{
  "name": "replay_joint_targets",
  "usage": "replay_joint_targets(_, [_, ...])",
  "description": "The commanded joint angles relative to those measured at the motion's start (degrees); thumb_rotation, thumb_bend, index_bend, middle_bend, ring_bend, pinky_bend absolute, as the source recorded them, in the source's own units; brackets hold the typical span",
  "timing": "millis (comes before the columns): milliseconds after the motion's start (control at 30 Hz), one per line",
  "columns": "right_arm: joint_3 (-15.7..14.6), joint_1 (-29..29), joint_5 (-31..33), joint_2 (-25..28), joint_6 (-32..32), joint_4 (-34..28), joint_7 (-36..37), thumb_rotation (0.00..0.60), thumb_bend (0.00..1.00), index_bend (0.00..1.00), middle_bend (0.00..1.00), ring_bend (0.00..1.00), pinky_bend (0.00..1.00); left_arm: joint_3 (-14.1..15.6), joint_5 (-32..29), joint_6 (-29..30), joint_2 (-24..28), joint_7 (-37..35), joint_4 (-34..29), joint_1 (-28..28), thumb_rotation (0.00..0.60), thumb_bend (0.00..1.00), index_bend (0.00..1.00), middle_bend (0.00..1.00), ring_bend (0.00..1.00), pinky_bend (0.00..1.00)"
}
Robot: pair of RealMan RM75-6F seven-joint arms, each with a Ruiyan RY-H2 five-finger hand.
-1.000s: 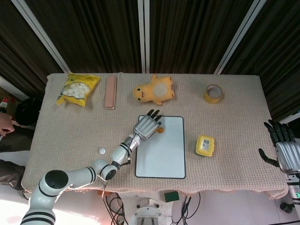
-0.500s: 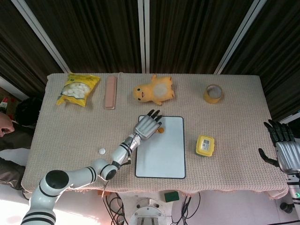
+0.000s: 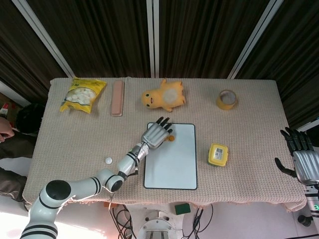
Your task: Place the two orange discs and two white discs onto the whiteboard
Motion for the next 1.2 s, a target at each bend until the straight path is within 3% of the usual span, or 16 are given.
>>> replay_joint_targets(33, [0.0, 0.0, 0.0, 0.0, 0.0, 0.0, 0.0, 0.600, 0.33, 0.00, 0.00, 0.00, 0.00, 0.0, -0.4, -0.1, 0.7, 0.6, -0.9, 0.2, 0.600, 0.31, 0.30, 0.16, 0.01, 0.11])
replay_joint_targets(433, [0.0, 0.0, -0.3, 0.1, 0.3, -0.5, -0.2, 0.600, 0.33, 0.00, 0.00, 0.00, 0.00, 0.6, -1.5, 2.8, 5.1, 4.3, -7.7, 2.4, 0.600, 0.29, 0.29, 0.16, 0.01, 0.11])
replay_joint_targets(567, [0.0, 0.0, -0.5, 0.1, 0.5, -0.5, -0.1, 0.600, 0.33, 0.00, 0.00, 0.00, 0.00, 1.7, -1.6, 6.5, 9.0, 7.0, -13.8, 5.0, 0.600, 0.26, 0.29, 0.16, 0.01, 0.11])
replay_joint_targets(700, [0.1, 0.1, -0.7, 0.2, 0.7, -0.5, 0.1, 0.600, 0.33, 0.00, 0.00, 0.00, 0.00, 3.3, -1.9, 11.5, 16.4, 8.3, -24.6, 9.8, 0.600, 0.24, 0.29, 0.16, 0.01, 0.11])
replay_joint_targets(833, [0.1, 0.2, -1.3, 0.3, 1.1, -0.8, 0.2, 0.600, 0.33, 0.00, 0.00, 0.00, 0.00, 6.7, -1.9, 15.7, 25.1, 9.0, -35.6, 15.1, 0.600, 0.24, 0.29, 0.16, 0.01, 0.11])
replay_joint_targets(933, [0.0, 0.1, -1.9, 0.4, 1.6, -0.7, 0.6, 0.600, 0.33, 0.00, 0.00, 0.00, 0.00, 11.6, -0.4, 19.0, 32.5, 6.6, -43.4, 20.5, 0.600, 0.24, 0.29, 0.16, 0.02, 0.11])
replay_joint_targets(1033, [-0.1, 0.2, -1.8, 0.3, 1.4, -0.4, 0.7, 0.600, 0.33, 0.00, 0.00, 0.00, 0.00, 15.5, 3.1, 21.9, 36.6, 1.7, -45.2, 24.9, 0.600, 0.24, 0.29, 0.16, 0.02, 0.11])
replay_joint_targets(1200, [-0.2, 0.4, -2.2, 0.1, 1.5, -0.5, 1.0, 0.600, 0.33, 0.00, 0.00, 0.00, 0.00, 18.8, 9.0, 26.5, 37.6, -4.5, -42.0, 29.8, 0.599, 0.24, 0.31, 0.17, 0.02, 0.11])
